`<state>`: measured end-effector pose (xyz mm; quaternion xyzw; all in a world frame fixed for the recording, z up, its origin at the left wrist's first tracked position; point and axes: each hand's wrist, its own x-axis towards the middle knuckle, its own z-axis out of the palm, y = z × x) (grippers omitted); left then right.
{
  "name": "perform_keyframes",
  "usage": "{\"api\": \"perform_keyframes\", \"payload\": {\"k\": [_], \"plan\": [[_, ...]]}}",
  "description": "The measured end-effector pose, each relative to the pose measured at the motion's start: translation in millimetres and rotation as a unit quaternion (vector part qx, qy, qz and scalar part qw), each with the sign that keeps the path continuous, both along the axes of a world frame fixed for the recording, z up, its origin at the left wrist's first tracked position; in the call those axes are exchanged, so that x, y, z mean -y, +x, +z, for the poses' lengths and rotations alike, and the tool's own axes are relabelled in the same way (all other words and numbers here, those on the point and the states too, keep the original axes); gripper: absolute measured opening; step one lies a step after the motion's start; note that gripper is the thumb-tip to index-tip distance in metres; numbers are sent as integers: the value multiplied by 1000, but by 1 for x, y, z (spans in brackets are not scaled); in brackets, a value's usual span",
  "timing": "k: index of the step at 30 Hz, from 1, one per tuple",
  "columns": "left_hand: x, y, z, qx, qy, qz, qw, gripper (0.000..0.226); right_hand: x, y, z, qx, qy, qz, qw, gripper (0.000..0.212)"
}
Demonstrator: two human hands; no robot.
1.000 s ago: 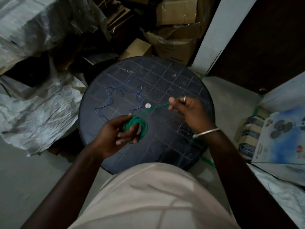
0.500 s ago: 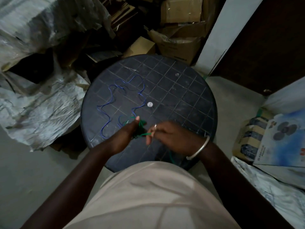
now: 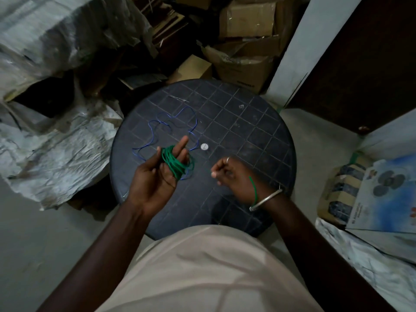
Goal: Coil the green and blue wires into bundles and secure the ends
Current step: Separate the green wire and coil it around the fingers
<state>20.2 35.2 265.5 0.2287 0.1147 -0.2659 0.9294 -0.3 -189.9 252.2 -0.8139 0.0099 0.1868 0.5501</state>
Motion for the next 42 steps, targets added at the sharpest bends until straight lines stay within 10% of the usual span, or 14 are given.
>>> {"api": "perform_keyframes", "payload": {"k": [6, 11, 19, 27, 31, 35, 42], "plan": [[7, -2, -23, 185, 396, -46, 898, 46, -19, -22, 14, -72, 17, 164, 984, 32], [-3, -8, -40, 302, 626, -169, 699, 37, -10, -13, 38, -137, 162, 93, 973, 12], [-2, -9, -16, 28, 449, -76, 890, 38, 31, 2, 16, -137, 147, 43, 979, 20], [-1, -10, -12, 20, 291, -98, 952, 38, 21, 3, 3, 114, -103, 25, 988, 10], [-2, -9, -14, 3, 156, -61, 986, 26, 8, 2, 0, 21, 85, -72, 994, 9], [7, -11, -13, -35, 132, -7, 991, 33, -7, -2, 5, -124, 325, -158, 924, 12], [12, -7, -18, -77, 82, 36, 993, 27, -35, -17, -4, -206, 361, -207, 886, 9]]}}
